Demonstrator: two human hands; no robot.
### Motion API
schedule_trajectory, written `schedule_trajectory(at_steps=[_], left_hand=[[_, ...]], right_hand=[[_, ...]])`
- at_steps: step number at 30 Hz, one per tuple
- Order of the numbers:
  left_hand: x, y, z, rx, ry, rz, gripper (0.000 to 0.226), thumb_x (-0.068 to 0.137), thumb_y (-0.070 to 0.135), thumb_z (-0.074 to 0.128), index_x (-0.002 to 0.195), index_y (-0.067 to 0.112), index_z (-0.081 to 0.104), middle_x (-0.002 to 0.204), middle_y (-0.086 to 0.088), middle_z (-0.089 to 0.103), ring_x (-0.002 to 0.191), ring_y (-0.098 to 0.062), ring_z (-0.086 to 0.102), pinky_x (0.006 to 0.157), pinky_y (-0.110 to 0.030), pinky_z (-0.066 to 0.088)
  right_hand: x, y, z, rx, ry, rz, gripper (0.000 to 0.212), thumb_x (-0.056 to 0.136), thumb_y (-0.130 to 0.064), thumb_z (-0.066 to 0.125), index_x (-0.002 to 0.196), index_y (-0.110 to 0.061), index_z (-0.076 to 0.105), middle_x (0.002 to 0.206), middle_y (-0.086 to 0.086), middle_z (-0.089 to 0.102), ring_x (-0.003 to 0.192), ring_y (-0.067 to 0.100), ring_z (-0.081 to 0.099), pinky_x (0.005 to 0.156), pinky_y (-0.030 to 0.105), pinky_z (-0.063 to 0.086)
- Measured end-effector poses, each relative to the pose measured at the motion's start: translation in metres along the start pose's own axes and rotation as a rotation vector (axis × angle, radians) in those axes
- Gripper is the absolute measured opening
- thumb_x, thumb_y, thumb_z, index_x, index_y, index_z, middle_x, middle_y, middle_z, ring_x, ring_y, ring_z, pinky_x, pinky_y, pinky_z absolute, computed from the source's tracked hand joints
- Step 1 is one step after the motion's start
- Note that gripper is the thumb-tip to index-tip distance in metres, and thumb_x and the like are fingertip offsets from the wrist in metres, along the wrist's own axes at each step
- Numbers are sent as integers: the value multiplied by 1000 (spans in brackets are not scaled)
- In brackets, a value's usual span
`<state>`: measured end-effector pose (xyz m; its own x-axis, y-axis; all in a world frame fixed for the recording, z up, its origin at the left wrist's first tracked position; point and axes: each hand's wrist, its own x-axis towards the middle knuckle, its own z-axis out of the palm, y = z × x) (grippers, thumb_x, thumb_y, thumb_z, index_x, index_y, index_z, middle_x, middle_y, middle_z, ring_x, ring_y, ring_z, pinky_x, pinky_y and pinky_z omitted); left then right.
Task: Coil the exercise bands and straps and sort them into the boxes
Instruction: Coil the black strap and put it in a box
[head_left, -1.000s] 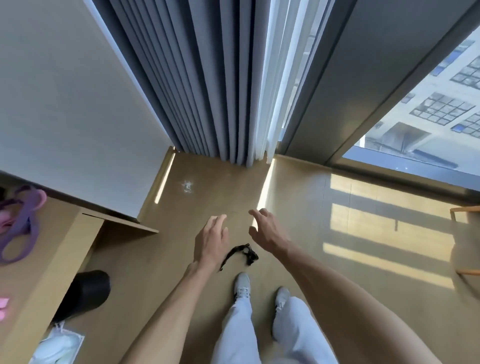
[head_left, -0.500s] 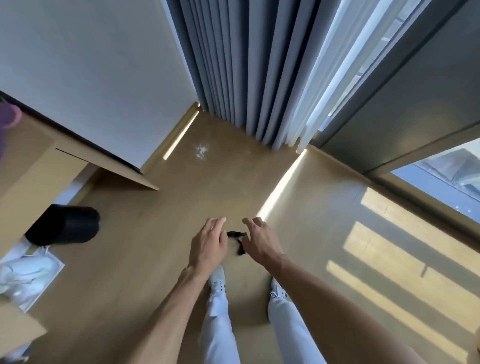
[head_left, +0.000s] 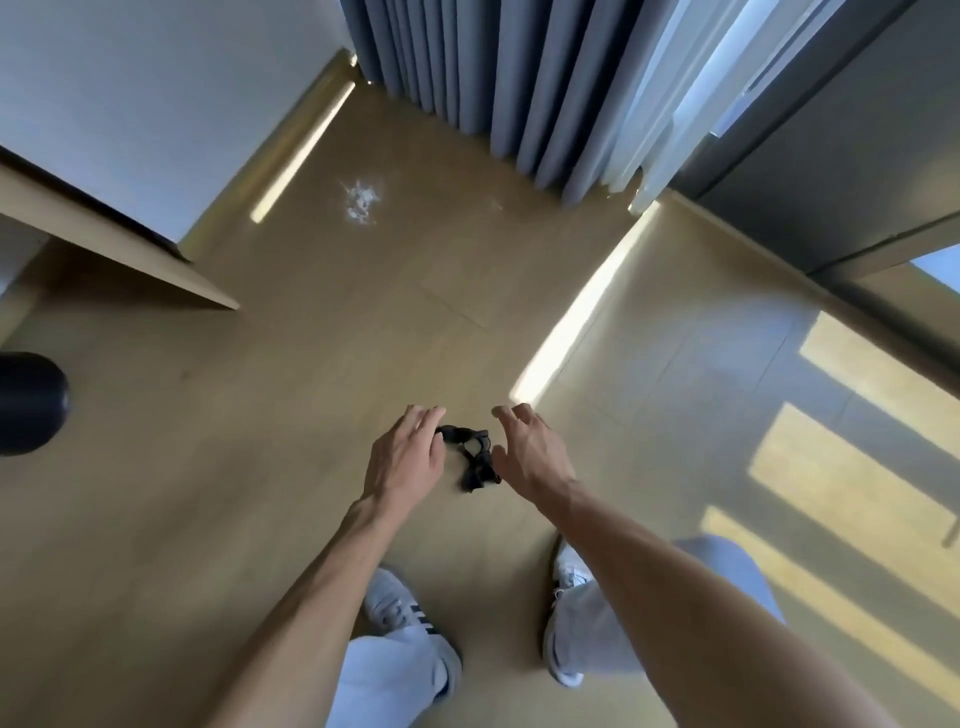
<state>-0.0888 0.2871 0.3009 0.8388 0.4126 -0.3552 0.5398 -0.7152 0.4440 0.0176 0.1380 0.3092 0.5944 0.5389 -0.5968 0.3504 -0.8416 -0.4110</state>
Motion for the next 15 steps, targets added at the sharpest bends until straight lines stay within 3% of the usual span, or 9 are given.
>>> schedule_trajectory(at_steps=[9, 15], left_hand=[[84, -115, 193, 110, -101, 95, 39, 97, 12, 55, 135, 13, 58, 126, -4, 59, 96, -30, 65, 77, -40, 53], [104, -168, 261, 265, -274, 96, 50, 90, 29, 62, 137, 21, 49, 126, -1, 51, 108, -27, 60, 83, -42, 52]], right_hand=[[140, 79, 177, -63, -33, -80, 54, 92, -17, 57, 144, -14, 44, 132, 12, 53, 116, 33, 55, 86, 43, 54], [171, 109, 249, -167, -75, -65, 58, 90, -33, 63, 141, -19, 39, 123, 8, 53, 110, 29, 56, 81, 40, 54]])
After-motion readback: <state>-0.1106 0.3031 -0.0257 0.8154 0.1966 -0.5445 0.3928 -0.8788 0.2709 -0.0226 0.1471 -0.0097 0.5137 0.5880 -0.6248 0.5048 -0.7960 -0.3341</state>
